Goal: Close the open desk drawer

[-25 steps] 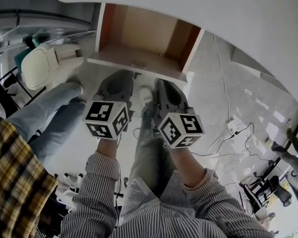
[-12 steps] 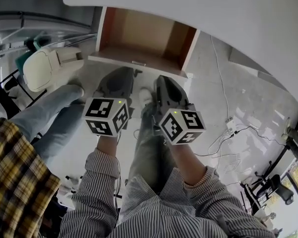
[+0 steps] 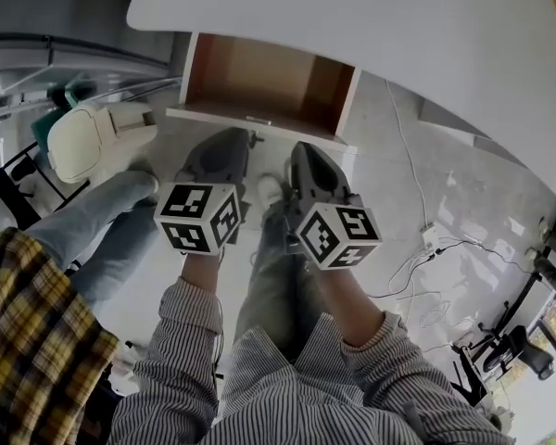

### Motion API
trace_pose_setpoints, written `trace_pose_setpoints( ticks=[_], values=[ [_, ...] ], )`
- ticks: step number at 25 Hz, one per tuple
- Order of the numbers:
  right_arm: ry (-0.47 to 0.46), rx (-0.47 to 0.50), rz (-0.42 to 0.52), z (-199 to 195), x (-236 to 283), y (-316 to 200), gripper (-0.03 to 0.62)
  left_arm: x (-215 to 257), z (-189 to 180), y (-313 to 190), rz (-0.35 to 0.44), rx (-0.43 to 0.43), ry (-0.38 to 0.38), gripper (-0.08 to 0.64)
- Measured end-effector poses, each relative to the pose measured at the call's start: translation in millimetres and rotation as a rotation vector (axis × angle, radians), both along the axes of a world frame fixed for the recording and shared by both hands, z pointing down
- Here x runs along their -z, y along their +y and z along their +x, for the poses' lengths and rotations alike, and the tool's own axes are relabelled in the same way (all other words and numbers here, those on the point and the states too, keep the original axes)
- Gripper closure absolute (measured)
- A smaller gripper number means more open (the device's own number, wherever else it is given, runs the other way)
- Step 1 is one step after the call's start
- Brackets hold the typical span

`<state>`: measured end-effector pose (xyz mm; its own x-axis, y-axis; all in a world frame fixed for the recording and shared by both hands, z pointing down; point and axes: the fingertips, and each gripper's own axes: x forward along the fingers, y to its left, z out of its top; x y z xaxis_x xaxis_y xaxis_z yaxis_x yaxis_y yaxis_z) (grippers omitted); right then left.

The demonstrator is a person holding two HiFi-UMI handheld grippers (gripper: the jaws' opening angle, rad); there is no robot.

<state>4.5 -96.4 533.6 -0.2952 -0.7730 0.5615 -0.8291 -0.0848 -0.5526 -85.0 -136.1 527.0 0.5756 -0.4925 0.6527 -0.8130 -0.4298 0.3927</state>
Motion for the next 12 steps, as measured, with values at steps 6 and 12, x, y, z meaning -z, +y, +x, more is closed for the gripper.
trace_pose_setpoints(
  ticks=[6,12],
  values=[
    [0.006,0.005,0.029,3.4,8.8,-9.0,0.577,7.9,3.3,-9.3,0.010,0.003,0.033,0.540],
    [0.012,0.014,0.034,4.3,9.8,-8.1,0.577,7.8,3.7,-8.7,0.020,0.014,0.068,0.540]
  ],
)
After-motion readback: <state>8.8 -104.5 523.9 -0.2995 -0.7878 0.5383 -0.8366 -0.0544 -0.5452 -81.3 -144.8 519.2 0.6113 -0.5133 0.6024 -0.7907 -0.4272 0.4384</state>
